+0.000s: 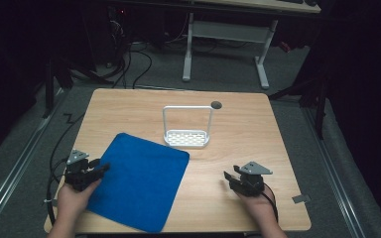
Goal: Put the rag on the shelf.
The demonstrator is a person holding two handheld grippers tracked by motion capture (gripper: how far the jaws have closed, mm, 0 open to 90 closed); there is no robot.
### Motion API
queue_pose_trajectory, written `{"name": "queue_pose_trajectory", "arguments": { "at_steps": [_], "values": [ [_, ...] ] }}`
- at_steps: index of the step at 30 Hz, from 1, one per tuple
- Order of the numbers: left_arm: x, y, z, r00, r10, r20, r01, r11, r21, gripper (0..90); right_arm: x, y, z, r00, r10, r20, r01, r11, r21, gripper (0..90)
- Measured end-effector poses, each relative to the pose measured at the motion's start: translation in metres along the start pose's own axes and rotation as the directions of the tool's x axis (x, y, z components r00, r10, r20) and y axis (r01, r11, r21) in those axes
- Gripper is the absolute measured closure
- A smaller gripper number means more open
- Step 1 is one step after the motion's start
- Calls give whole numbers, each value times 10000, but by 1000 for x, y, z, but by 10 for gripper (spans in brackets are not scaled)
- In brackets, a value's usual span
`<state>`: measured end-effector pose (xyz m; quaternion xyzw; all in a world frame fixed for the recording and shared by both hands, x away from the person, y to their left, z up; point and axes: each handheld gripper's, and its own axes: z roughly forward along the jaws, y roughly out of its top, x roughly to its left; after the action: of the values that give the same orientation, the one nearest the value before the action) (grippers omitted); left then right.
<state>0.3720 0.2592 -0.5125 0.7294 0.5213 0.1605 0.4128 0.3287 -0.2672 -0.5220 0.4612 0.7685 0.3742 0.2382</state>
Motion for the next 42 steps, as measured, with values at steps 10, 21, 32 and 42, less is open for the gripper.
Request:
{"name": "queue_pose_trajectory", "arguments": {
  "at_steps": [10,21,32,42],
  "values": [
    [-4,-1,9,9995,313,-55,-311,9992,234,517,0,-2,0,10000,-29,-51,29,10000,27,521],
    [-5,-3,7,9996,225,176,-229,9995,230,613,5,-1,3,9991,-97,-409,97,10000,11,593],
    [-26,-24,4,9957,820,426,-869,9879,1282,900,71,26,12,9617,-1564,-2249,1515,9877,-389,900],
    [-27,-29,2,9927,1007,667,-1077,9879,1118,898,138,49,56,8971,-2979,-3263,3118,9501,-103,900]
  ]
}}
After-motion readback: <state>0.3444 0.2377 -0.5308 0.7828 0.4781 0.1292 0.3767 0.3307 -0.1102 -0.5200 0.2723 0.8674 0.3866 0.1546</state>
